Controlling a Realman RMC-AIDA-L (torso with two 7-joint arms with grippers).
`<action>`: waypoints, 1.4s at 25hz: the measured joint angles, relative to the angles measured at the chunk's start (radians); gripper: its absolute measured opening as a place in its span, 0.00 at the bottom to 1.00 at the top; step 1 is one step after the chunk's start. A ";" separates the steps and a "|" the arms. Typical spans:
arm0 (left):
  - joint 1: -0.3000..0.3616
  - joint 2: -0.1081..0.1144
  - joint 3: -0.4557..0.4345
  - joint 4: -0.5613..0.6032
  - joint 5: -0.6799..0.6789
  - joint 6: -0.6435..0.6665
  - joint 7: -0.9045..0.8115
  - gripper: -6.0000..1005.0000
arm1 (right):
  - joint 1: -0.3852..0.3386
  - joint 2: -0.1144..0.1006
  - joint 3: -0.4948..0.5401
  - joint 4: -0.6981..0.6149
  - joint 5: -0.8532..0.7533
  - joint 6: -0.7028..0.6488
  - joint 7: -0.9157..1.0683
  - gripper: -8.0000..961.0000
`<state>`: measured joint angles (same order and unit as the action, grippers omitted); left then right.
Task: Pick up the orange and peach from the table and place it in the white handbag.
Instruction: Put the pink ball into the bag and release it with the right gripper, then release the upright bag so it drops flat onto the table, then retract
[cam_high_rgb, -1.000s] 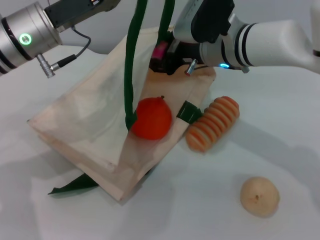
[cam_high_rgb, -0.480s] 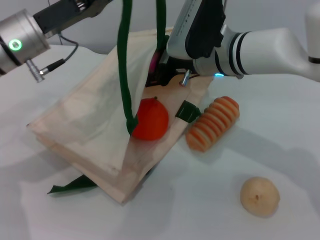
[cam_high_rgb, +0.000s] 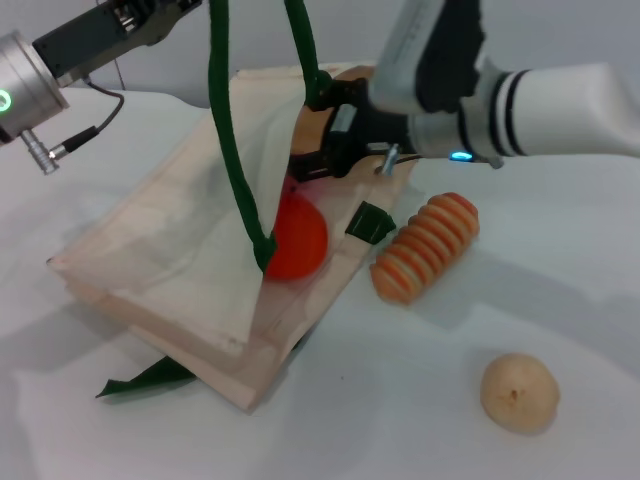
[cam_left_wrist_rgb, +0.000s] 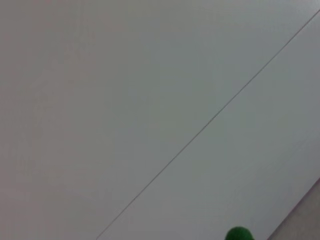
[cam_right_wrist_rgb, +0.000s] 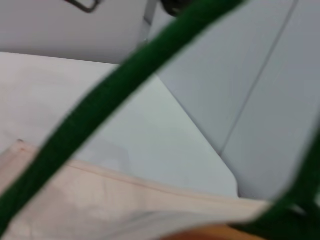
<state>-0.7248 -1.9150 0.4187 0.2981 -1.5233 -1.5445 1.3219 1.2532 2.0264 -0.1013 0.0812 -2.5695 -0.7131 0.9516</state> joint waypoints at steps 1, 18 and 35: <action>0.002 0.001 0.000 0.000 0.000 0.001 0.000 0.13 | -0.008 0.000 0.000 -0.019 0.001 -0.018 0.012 0.92; 0.030 0.008 -0.003 0.000 -0.003 0.056 0.020 0.21 | -0.250 0.000 0.024 -0.347 0.069 -0.203 0.176 0.92; 0.063 -0.075 -0.030 -0.016 -0.091 0.296 0.525 0.71 | -0.467 0.007 0.028 -0.259 0.822 -0.361 -0.275 0.92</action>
<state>-0.6620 -1.9896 0.3891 0.2822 -1.6139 -1.2480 1.8471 0.7861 2.0337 -0.0728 -0.1775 -1.7477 -1.0741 0.6762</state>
